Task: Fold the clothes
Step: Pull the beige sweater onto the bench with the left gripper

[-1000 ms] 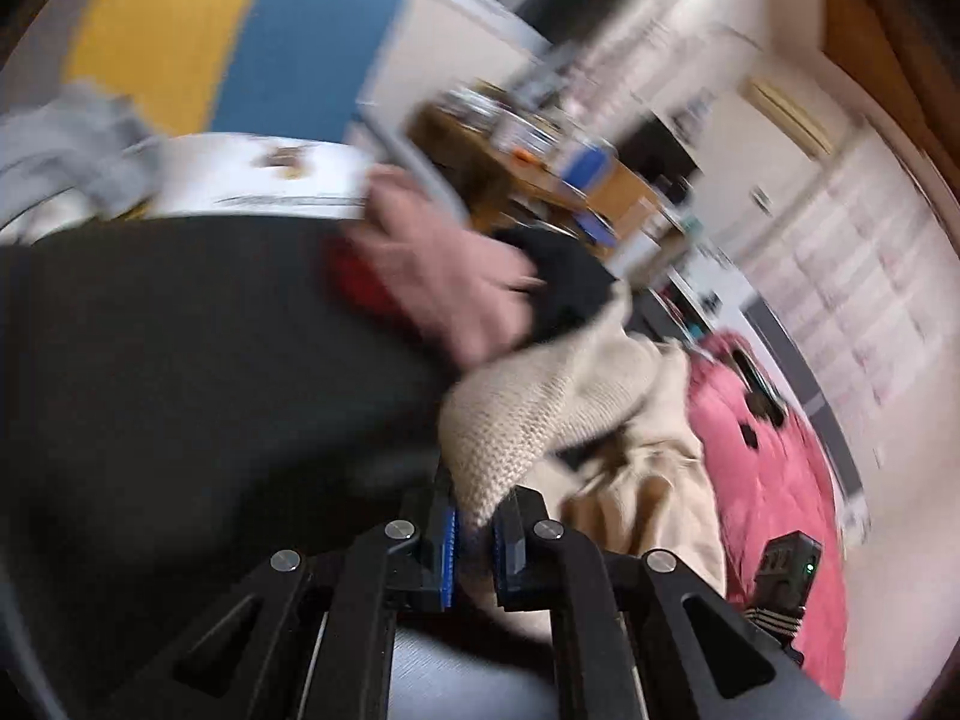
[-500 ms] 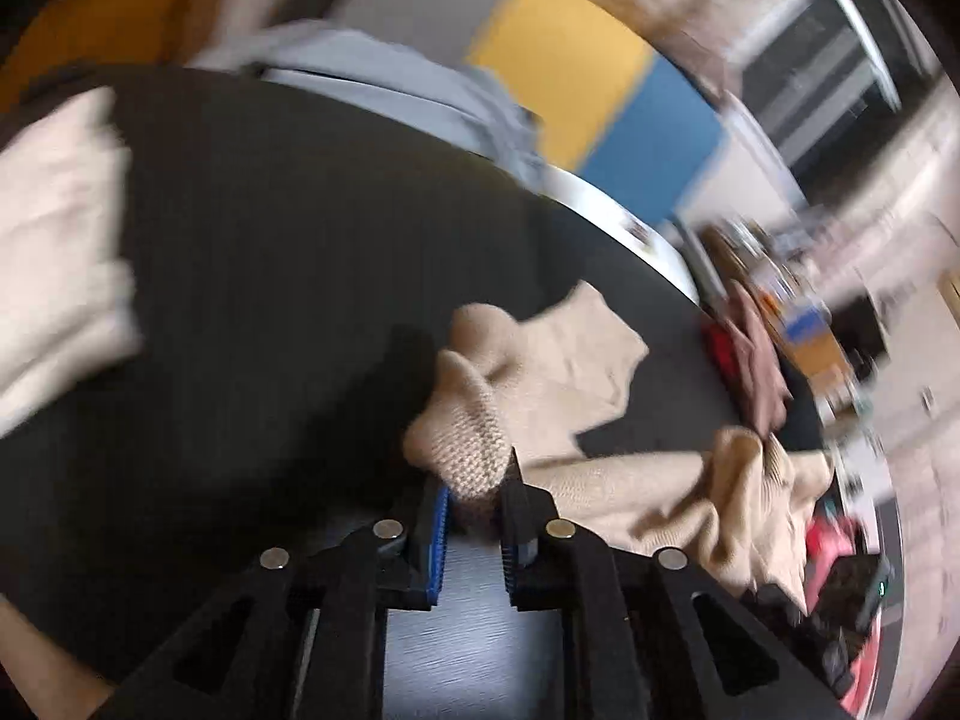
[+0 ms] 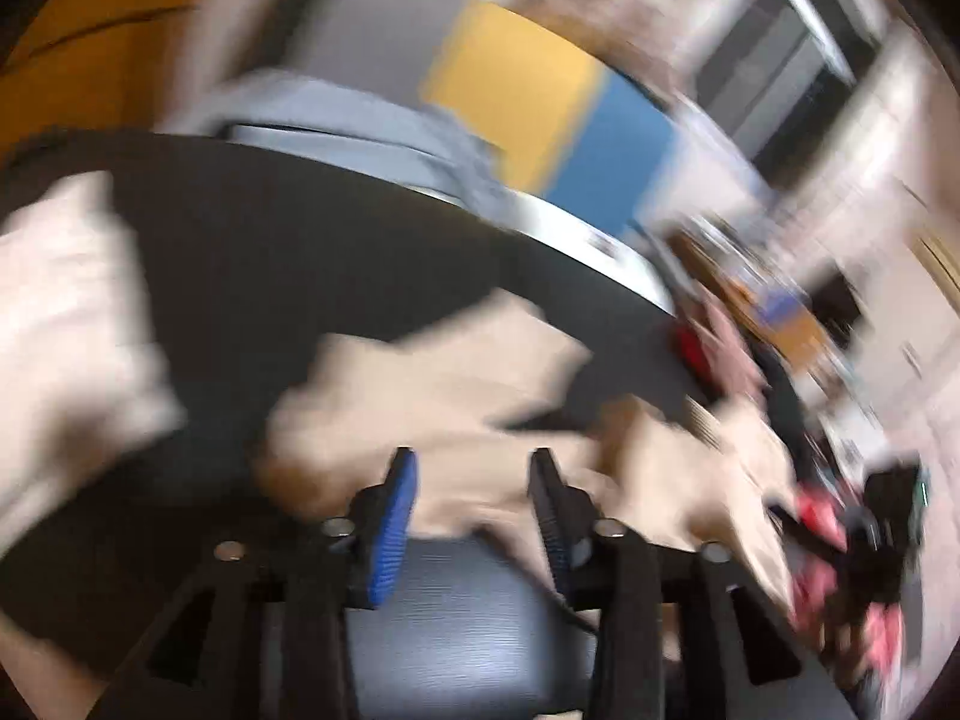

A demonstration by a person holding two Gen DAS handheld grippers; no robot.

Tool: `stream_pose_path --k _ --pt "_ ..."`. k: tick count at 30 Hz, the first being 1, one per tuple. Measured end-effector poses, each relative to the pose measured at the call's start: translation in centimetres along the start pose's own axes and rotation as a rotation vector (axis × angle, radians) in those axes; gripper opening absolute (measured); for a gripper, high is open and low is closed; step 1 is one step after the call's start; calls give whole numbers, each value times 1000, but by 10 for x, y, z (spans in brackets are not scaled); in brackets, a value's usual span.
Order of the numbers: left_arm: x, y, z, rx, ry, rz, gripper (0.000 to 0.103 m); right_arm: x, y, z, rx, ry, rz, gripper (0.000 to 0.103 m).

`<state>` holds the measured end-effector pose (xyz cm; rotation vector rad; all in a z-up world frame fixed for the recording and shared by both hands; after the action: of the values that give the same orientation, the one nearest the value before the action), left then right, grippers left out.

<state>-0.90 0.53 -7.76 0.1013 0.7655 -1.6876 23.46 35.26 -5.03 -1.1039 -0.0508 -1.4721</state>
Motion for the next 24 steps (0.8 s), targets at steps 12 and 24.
stream_pose_path --k 12,24 --pt "-105 -39 -135 278 118 -212 57 -157 -127 -78 113 529 -162 103" --pt "-122 8 -138 323 174 -375 18 -117 -68 -62 151 641 25 17"
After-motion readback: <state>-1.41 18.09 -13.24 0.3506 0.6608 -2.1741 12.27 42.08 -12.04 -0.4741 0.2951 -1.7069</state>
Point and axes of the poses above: each gripper's, at about its wrist camera, not at the fingertips, and z roughly against the way its jaws point, x to its left, y to its underside, the point moved 2 cm from there along -z, roughly the way its jaws point, and after that the axes turned 11 degrees about x, right-handed, at the moved point
